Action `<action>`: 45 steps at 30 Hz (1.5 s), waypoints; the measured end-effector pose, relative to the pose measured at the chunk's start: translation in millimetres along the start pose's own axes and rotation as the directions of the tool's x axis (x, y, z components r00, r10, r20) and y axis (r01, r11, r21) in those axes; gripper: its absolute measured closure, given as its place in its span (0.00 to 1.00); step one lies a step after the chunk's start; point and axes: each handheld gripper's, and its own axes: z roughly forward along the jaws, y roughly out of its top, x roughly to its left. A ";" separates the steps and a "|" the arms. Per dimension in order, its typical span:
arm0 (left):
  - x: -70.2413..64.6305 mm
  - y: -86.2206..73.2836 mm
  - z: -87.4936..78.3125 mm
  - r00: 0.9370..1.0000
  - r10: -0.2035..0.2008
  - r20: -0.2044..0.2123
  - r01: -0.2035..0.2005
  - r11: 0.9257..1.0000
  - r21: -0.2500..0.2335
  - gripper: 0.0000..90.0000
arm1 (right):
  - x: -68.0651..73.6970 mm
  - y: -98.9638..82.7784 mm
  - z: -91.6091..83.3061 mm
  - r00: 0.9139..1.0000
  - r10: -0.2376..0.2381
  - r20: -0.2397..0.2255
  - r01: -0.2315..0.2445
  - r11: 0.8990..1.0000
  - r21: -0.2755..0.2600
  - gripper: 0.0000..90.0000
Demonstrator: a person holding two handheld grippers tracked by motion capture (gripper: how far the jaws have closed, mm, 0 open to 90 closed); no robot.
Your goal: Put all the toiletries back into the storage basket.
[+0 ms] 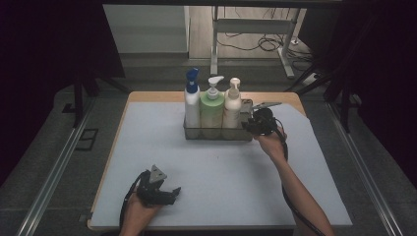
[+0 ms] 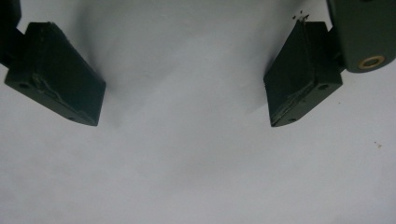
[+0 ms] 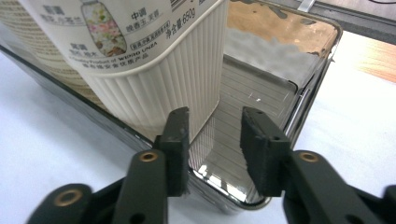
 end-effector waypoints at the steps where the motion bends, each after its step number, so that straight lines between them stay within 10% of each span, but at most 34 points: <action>1: 0.0 0.0 0.0 1.000 0.000 0.000 0.000 1.000 0.000 0.13 | 0.0 -0.1 -1.3 1.000 0.000 0.001 0.000 1.000 0.000 0.65; 45: -0.5 -0.1 0.2 1.000 -0.003 -0.001 0.003 1.000 -0.004 0.13 | 23.5 -25.1 -53.3 0.990 -0.120 -0.069 0.120 0.993 -0.006 0.21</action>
